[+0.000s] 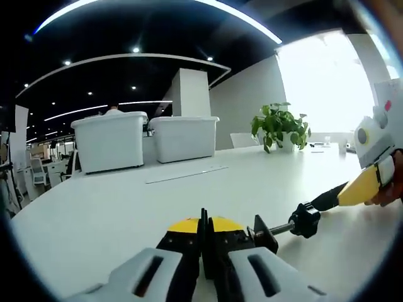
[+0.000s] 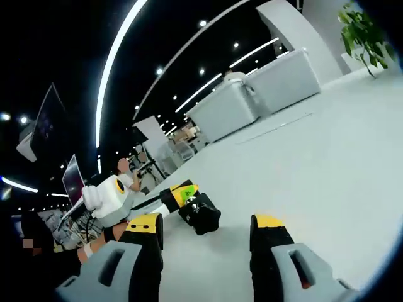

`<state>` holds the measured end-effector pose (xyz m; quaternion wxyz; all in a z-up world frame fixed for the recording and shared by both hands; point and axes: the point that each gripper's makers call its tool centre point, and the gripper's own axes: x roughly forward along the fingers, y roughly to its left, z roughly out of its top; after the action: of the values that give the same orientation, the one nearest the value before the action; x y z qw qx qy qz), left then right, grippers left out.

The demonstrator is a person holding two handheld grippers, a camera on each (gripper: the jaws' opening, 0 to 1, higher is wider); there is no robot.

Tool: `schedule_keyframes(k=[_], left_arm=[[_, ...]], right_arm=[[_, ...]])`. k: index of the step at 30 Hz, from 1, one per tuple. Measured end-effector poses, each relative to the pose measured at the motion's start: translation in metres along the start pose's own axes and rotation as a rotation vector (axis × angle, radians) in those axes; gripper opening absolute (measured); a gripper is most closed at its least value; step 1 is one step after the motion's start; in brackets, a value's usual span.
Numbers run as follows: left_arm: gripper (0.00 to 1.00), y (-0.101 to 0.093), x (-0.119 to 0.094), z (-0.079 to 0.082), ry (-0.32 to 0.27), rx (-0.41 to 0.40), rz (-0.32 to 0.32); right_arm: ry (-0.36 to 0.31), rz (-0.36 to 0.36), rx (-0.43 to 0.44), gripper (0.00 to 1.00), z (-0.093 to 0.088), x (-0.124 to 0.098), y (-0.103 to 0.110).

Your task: Clamp the fixed fixture on the desktop, loosen the retaining clip, secure it to the edge of the desk, and tighten the retaining clip.

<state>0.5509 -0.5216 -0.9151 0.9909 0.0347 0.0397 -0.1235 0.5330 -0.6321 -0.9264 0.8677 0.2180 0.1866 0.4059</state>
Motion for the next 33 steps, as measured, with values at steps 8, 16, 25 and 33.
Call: schedule_keyframes(k=[8, 16, 25, 33], left_arm=[[0.04, 0.000, 0.000, 0.000, 0.000, -0.018, 0.000], [0.04, 0.000, 0.001, -0.001, -0.005, -0.035, 0.005], [0.04, 0.001, 0.001, -0.001, -0.007, -0.037, 0.012], [0.04, 0.001, 0.000, -0.001, -0.006, -0.027, 0.008]], right_arm=[[0.022, 0.004, 0.073, 0.31, -0.005, 0.017, -0.004], [0.101, 0.071, 0.276, 0.23, -0.014, 0.020, 0.006], [0.110, 0.086, 0.083, 0.20, -0.010, 0.023, 0.009], [0.041, 0.051, -0.528, 0.17, -0.005, 0.019, 0.027]])
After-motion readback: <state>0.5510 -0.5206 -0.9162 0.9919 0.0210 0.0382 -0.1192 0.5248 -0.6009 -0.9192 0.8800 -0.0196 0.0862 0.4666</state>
